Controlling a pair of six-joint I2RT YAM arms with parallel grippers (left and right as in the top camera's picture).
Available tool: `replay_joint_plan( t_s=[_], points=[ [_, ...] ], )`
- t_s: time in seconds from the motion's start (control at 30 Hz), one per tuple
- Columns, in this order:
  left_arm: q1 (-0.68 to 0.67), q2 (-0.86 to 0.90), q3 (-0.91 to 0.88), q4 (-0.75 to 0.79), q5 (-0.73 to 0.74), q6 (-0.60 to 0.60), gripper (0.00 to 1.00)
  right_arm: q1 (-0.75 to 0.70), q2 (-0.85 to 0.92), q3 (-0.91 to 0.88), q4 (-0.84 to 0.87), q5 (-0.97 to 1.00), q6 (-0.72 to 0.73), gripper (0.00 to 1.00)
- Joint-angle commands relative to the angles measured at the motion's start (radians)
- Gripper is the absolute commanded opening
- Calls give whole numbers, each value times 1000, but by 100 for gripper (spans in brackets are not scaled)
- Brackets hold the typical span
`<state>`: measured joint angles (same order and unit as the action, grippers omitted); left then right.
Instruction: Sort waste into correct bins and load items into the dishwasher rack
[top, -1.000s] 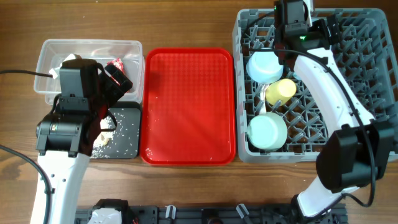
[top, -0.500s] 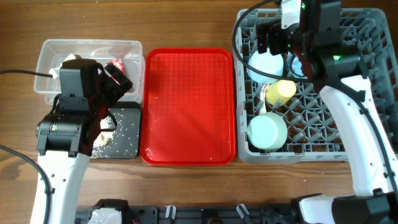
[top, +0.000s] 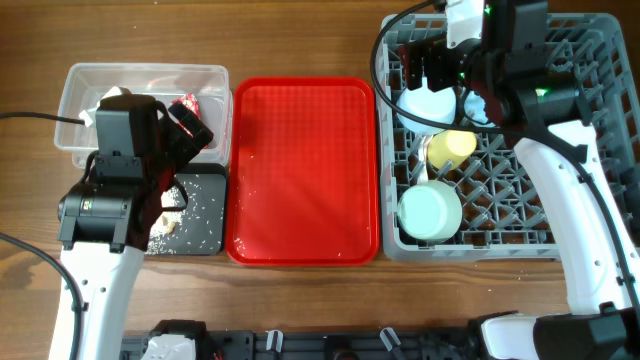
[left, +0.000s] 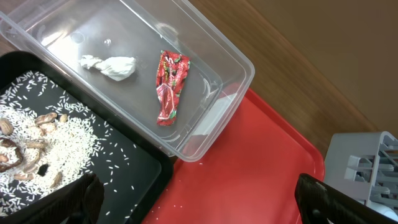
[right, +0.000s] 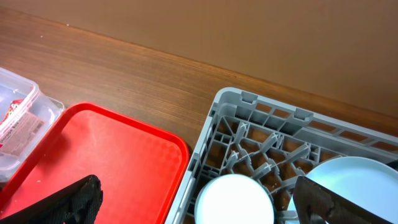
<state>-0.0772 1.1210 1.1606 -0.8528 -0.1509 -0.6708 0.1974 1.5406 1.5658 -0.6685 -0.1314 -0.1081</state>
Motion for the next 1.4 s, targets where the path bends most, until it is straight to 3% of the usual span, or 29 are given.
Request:
replay_joint_plan(
  t_s=[0.0, 0.2, 0.6, 0.93, 1.17, 1.37],
  points=[
    [3, 0, 15, 3, 5, 12, 100, 2, -17, 4, 1, -20, 9, 100],
    [3, 0, 15, 3, 5, 12, 100, 2, -147, 4, 1, -20, 9, 100],
    [3, 0, 15, 3, 5, 12, 100, 2, -663, 4, -14, -20, 5, 100],
    [3, 0, 15, 3, 5, 12, 100, 2, -1089, -39, -324, -28, 3, 100],
    [3, 0, 15, 3, 4, 12, 100, 2, -1343, -268, -320, -29, -71, 100],
    [3, 0, 15, 3, 5, 12, 100, 2, -1518, -608, -73, -51, -76, 100]
  ],
)
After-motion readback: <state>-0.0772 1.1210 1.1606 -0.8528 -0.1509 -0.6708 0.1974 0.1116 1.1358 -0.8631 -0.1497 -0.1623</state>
